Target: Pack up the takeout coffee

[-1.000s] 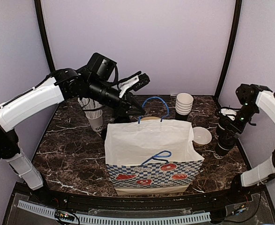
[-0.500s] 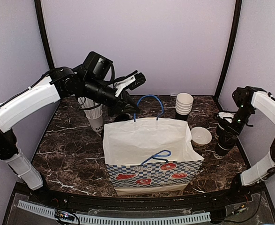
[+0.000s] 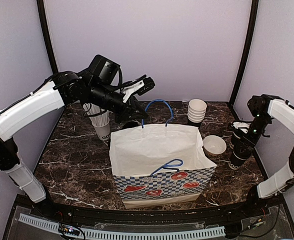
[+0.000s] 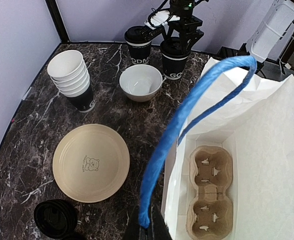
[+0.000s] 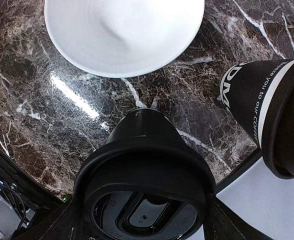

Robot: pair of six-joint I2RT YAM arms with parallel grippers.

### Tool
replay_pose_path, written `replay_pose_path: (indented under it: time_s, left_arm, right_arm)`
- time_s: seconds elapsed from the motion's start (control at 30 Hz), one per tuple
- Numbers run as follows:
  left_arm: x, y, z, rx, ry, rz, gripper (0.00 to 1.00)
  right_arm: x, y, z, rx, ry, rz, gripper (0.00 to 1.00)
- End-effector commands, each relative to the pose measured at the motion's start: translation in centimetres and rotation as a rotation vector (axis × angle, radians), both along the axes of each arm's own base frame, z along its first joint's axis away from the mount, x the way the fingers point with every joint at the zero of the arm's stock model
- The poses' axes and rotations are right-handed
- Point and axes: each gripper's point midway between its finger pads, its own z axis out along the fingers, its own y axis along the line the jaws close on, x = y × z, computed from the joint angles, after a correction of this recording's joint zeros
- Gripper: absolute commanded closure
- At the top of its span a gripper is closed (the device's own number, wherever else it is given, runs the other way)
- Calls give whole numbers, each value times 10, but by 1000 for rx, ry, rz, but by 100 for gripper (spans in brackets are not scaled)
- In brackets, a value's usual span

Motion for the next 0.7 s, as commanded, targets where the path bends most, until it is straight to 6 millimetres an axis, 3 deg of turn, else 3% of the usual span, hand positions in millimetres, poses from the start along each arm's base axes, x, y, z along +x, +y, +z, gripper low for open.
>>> replay_pose_path:
  time_s: [0.0, 0.17, 0.33, 0.43, 0.67]
  left_arm:
    - [3, 11, 9, 4, -40, 15, 99]
    - [5, 17, 13, 20, -63, 17, 99]
    - [6, 24, 20, 34, -93, 20, 99]
    - [5, 25, 21, 38, -93, 12, 99]
    - [2, 22, 35, 15, -95, -7, 99]
  right_arm:
    - [-6, 1, -7, -4, 18, -3, 22]
    - [-7, 9, 13, 21, -12, 1, 31]
    - [-20, 50, 57, 140, -70, 79, 33]
    - [-19, 66, 86, 205, -170, 117, 33]
    - [-4, 86, 130, 318, -293, 155, 36]
